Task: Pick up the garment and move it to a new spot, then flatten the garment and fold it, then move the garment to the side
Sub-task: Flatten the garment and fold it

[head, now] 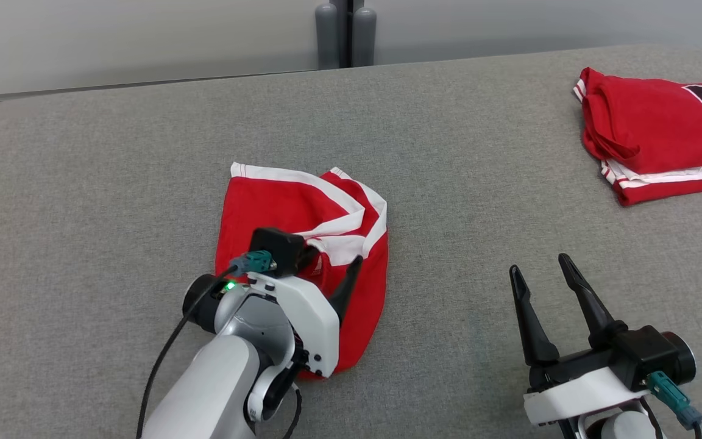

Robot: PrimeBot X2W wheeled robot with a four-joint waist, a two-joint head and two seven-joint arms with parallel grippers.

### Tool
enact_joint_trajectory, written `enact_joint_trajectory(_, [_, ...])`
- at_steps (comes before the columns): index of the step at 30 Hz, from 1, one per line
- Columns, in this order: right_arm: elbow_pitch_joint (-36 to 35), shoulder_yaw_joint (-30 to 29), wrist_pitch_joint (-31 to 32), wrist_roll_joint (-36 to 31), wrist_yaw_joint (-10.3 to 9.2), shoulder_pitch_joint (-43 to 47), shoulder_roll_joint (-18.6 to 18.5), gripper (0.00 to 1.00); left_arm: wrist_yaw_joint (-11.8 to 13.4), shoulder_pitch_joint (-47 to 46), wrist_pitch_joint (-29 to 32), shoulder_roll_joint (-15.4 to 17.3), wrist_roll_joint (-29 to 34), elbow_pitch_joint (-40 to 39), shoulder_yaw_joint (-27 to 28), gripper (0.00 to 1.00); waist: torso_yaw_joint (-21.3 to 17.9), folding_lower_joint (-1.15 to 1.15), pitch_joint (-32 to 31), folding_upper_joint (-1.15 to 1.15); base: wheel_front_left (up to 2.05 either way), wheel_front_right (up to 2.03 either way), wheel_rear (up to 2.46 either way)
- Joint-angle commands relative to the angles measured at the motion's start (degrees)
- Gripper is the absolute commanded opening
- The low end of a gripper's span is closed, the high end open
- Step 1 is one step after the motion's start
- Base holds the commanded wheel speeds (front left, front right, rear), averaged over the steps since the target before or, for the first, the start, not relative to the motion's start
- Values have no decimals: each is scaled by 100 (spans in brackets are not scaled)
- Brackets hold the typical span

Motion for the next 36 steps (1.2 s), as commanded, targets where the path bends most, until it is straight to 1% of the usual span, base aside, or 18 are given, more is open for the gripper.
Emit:
enact_joint_trajectory(1, [20,25,-4,17,-13,-91,16,100,53,-152,-76,7,-57,53,93,100,-58,0,21,0,0,0,0])
enact_joint_trajectory(4, [24,42,-4,38,-13,-106,43,100,105,-270,-213,-13,-118,164,208,100,-119,0,25,0,0,0,0])
enact_joint_trajectory(5, [27,46,-4,45,-13,-122,50,100,105,-296,-232,-18,-151,194,240,85,-135,0,27,0,0,0,0])
enact_joint_trajectory(6, [30,47,-4,54,-13,-139,54,100,113,-326,-260,-20,-156,222,262,40,-150,0,28,0,0,0,0])
enact_joint_trajectory(7, [33,40,-4,61,-13,-146,57,100,140,-358,-304,-15,-156,247,292,25,-165,0,27,0,0,0,0])
enact_joint_trajectory(8, [35,26,-4,62,-13,-146,59,100,163,-383,-355,-10,-167,263,327,22,-179,0,24,0,0,0,0])
enact_joint_trajectory(9, [36,10,-4,61,-13,-140,61,100,158,-394,-379,-5,-180,287,342,10,-190,0,20,0,0,0,0])
enact_joint_trajectory(11, [39,-24,-4,55,-13,-116,68,100,189,-392,-452,2,-199,307,399,6,-202,0,3,0,0,0,0])
enact_joint_trajectory(12, [43,-33,-4,53,-13,-102,70,100,193,-388,-476,10,-221,313,422,0,-205,0,-4,0,0,0,0])
enact_joint_trajectory(17, [74,-31,-4,64,-13,-54,82,100,129,-505,-834,69,-193,176,523,0,-226,0,-69,0,0,0,0])
enact_joint_trajectory(19, [83,-7,-4,93,-13,-63,88,100,10,-607,-1053,55,-206,72,526,0,-252,0,-117,0,0,0,0])
enact_joint_trajectory(20, [80,12,-4,110,-13,-93,92,100,-157,-752,-1234,30,-230,-26,470,0,-291,0,-159,0,0,0,0])
enact_joint_trajectory(22, [77,41,-4,114,-13,-134,98,100,-317,-984,-1429,8,-240,-134,435,0,-346,0,-209,0,0,0,0])
enact_joint_trajectory(26, [89,24,-4,164,-13,-75,103,100,-524,-1570,-1783,-52,-188,-322,332,0,-429,0,-355,0,0,0,0])
enact_joint_trajectory(30, [45,-96,-4,175,-13,20,106,100,-757,-2026,-2127,-64,-375,-811,73,0,-359,0,-387,0,0,0,0])
enact_joint_trajectory(32, [2,-218,-4,146,-13,24,106,100,-811,-1963,-2150,-45,-642,-1118,-159,0,-259,0,-350,0,0,0,0])
enact_joint_trajectory(35, [-76,-449,-3,97,-13,32,89,100,-833,-1507,-1953,279,-1001,-1498,-593,0,-37,0,-215,0,0,0,0])
enact_joint_trajectory(36, [-76,-449,-3,97,-13,32,89,100,-833,-1507,-1953,279,-1001,-1498,-593,0,-37,0,-215,0,0,0,0])
